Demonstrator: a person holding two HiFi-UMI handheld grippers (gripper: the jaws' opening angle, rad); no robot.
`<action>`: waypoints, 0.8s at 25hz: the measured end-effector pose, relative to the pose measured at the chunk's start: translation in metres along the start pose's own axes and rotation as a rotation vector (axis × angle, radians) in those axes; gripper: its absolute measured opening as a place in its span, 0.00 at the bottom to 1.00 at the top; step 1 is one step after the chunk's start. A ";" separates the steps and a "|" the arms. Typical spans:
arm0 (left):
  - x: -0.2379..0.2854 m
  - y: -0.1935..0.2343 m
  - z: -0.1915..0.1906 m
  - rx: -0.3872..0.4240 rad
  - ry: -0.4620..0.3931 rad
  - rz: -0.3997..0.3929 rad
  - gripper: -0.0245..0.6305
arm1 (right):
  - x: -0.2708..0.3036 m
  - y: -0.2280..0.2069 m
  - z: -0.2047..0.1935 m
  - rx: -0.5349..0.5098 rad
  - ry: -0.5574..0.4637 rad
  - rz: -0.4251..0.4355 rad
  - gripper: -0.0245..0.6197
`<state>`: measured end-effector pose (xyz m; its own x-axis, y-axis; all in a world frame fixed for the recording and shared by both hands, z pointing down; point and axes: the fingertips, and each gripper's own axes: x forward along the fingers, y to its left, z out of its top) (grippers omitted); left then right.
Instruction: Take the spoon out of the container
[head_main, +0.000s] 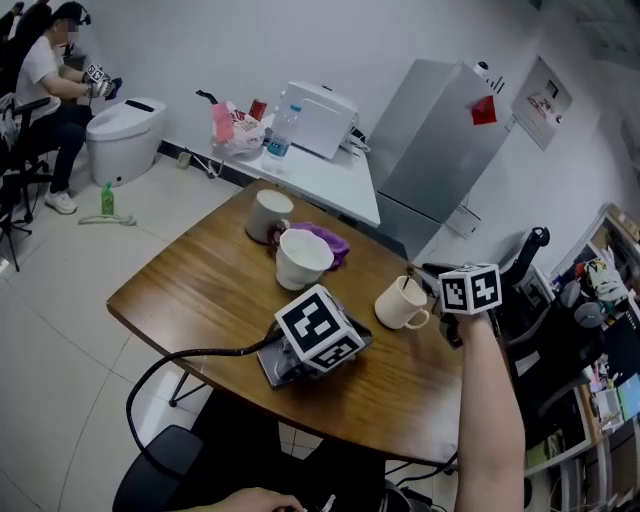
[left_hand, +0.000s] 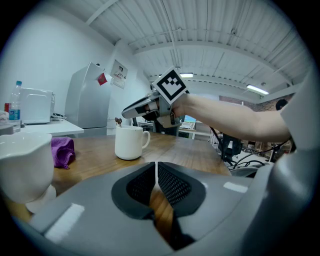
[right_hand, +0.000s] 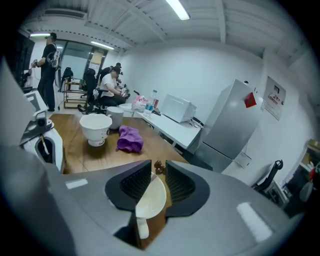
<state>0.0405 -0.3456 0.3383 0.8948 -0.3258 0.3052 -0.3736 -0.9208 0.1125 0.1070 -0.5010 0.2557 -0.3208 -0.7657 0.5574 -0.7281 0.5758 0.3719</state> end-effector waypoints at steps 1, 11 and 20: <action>0.000 0.000 -0.001 0.000 0.001 0.000 0.07 | 0.004 -0.001 -0.001 0.031 0.000 0.000 0.21; -0.001 0.001 -0.004 -0.005 0.002 0.000 0.07 | 0.037 -0.009 -0.010 0.239 0.013 0.034 0.29; -0.003 0.003 -0.005 -0.004 0.003 0.001 0.07 | 0.005 -0.006 0.019 0.085 -0.066 0.006 0.23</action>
<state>0.0355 -0.3460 0.3421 0.8938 -0.3261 0.3080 -0.3754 -0.9196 0.1156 0.0981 -0.5141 0.2418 -0.3625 -0.7811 0.5084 -0.7737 0.5564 0.3030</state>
